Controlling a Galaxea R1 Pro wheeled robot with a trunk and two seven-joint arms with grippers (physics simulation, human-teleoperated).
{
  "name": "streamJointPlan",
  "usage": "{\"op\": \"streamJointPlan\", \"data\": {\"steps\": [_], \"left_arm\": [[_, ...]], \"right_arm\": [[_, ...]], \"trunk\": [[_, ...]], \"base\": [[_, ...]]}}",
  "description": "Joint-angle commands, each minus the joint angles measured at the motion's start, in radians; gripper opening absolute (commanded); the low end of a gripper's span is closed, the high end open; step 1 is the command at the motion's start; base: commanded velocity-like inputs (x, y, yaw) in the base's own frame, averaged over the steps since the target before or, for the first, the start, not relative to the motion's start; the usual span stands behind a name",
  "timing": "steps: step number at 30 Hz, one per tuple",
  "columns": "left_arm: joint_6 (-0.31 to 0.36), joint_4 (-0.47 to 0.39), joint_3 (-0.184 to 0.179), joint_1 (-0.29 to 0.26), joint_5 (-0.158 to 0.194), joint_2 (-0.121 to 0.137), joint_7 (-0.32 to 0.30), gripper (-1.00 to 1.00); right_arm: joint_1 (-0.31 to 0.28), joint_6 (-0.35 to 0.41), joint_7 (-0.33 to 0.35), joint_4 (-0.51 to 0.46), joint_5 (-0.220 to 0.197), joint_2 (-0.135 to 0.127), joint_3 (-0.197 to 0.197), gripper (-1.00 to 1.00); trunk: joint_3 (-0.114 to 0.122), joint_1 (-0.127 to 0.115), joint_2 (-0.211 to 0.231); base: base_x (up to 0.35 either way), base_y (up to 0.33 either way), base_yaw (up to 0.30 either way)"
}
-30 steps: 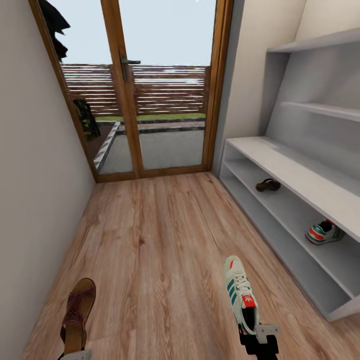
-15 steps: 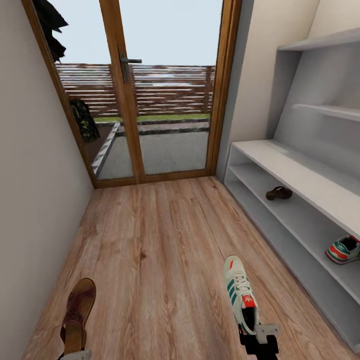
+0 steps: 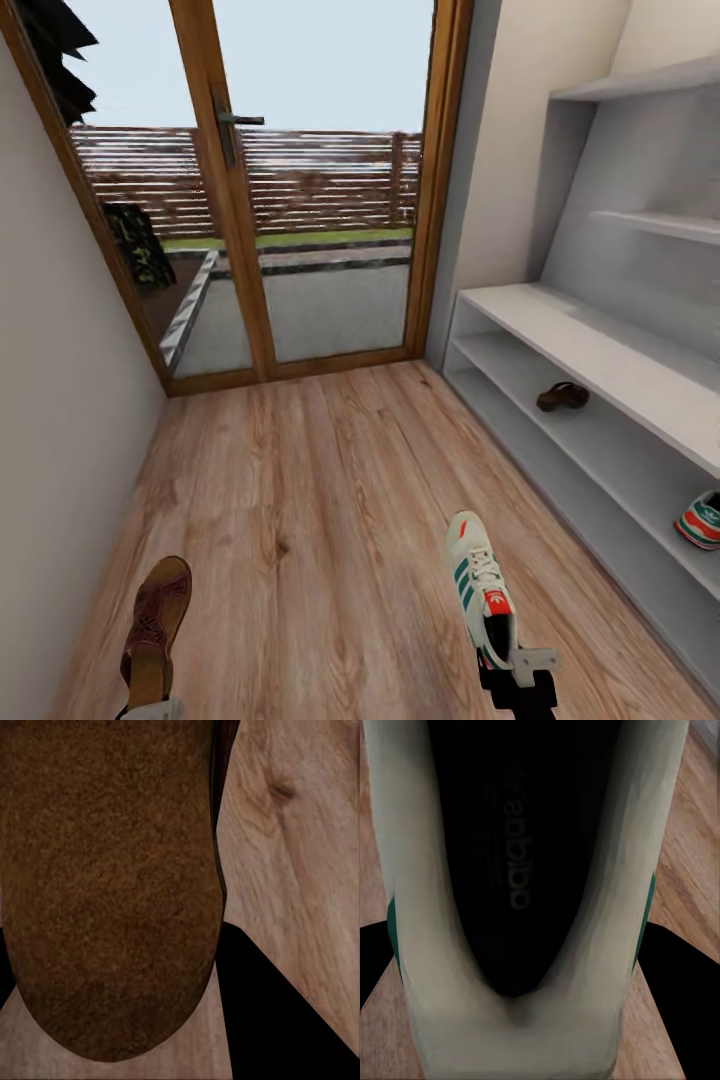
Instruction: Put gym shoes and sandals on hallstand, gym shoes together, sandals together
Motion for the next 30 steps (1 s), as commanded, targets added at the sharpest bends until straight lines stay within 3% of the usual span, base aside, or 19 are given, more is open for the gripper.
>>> {"op": "streamJointPlan", "data": {"steps": [1, 30], "left_arm": [[-0.003, 0.000, 0.009, -0.001, -0.012, -0.001, -0.005, -1.00], [-0.003, 0.001, 0.009, -0.001, -0.018, -0.001, -0.005, -1.00]], "right_arm": [[-0.001, -0.001, -0.010, 0.001, 0.008, 0.000, 0.004, -1.00], [-0.001, -0.001, -0.012, 0.001, 0.007, 0.000, 0.004, -1.00]], "trunk": [[0.000, 0.000, 0.000], [0.010, 0.000, 0.000]], "base": [[0.310, 0.185, -0.249], [0.308, 0.177, -0.256]]}}
